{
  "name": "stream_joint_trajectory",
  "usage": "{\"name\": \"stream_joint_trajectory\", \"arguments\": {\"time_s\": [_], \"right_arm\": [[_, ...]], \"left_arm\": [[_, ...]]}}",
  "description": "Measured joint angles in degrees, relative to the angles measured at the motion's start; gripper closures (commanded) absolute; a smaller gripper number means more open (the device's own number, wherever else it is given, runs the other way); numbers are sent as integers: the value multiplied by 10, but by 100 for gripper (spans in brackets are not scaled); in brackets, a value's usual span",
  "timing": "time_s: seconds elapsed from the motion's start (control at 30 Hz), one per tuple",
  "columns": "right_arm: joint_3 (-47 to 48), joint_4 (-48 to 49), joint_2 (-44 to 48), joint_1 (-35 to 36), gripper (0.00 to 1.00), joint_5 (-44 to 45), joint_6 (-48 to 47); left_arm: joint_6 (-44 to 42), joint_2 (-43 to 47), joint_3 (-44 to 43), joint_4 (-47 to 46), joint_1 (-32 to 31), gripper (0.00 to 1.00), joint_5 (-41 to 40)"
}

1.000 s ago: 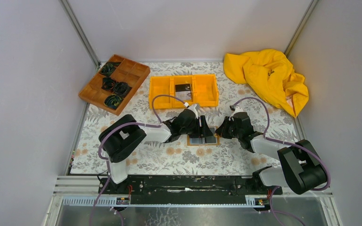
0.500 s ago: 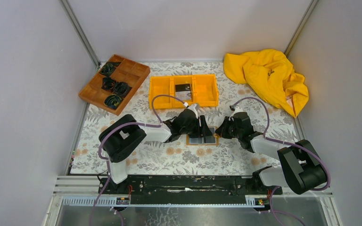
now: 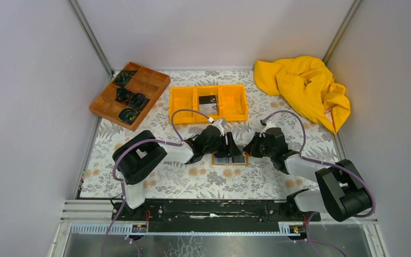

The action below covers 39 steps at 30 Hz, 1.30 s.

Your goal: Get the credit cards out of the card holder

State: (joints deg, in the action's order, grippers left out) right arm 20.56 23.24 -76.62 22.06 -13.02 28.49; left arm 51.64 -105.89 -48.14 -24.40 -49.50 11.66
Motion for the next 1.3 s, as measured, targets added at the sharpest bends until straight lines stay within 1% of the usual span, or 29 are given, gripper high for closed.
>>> {"name": "stream_joint_trajectory", "arguments": {"time_s": [0.07,0.23,0.67,1.0,1.1,1.3], "right_arm": [[-7,-4,29,0,100,14,0],[-9,-7,54,0,100,34,0],[5,-46,11,0,100,38,-6],[23,-47,-14,0,100,30,-12],[28,-47,-22,0,100,25,-12],[34,-45,-30,0,100,18,-13]], "left_arm": [[0,0,0,0,0,35,0],[1,0,0,0,0,35,0],[1,0,0,0,4,35,0],[3,0,1,-1,6,35,6],[7,0,6,-10,9,35,14],[28,0,29,-56,17,34,45]]}}
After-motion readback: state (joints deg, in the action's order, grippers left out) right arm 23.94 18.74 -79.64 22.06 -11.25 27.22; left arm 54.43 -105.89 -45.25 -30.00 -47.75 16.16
